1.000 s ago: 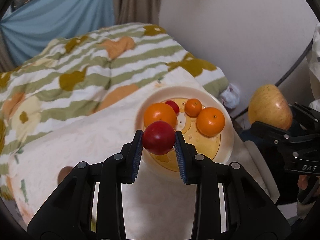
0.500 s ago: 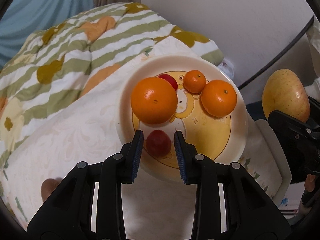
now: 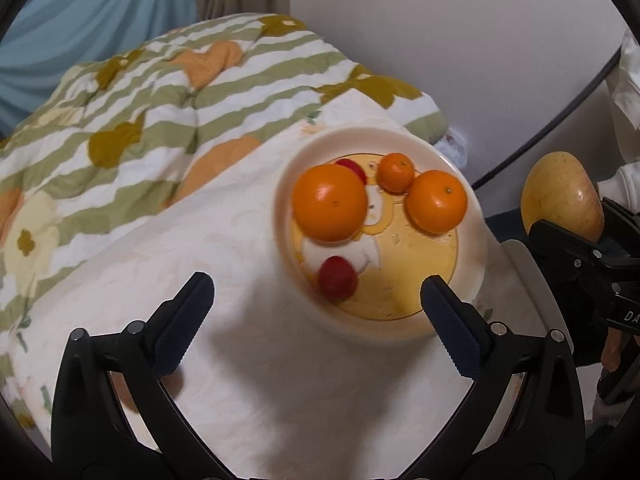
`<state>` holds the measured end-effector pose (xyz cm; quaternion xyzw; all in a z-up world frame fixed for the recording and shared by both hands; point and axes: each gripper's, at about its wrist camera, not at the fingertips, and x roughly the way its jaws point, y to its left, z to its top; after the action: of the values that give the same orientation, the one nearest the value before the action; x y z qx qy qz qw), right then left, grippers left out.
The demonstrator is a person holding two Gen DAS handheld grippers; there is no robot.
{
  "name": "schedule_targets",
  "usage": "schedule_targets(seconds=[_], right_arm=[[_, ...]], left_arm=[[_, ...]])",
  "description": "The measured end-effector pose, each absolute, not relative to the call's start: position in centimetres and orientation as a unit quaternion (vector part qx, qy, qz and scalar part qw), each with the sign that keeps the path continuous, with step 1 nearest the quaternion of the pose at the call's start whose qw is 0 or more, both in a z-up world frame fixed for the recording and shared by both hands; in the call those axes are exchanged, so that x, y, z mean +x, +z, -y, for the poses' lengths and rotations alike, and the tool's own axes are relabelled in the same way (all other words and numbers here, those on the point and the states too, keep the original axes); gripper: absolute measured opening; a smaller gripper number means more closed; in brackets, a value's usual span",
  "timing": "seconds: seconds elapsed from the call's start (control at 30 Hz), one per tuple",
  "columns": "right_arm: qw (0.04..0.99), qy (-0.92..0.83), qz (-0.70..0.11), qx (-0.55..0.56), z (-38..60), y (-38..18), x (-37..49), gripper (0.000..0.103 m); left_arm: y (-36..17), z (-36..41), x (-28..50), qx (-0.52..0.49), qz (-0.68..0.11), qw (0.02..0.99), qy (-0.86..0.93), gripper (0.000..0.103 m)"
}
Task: Organize fruits
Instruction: 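Lower the brownish apple onto the duck plate and open the right tool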
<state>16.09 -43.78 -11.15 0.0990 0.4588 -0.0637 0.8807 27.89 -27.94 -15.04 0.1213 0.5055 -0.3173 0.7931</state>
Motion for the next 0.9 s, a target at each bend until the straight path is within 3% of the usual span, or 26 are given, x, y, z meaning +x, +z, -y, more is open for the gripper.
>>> schedule_targets(seconds=[0.5, 0.9], right_arm=[[0.873, 0.036, -0.484, 0.049, 39.9, -13.2, 19.8, 0.069], [0.859, 0.056, -0.508, 0.017, 38.4, -17.4, 20.9, 0.069]], left_arm=[[-11.7, 20.5, 26.9, 0.088, -0.48, 0.85, -0.2, 0.103], [-13.2, 18.5, 24.6, 0.082, -0.498, 0.85, -0.149, 0.103]])
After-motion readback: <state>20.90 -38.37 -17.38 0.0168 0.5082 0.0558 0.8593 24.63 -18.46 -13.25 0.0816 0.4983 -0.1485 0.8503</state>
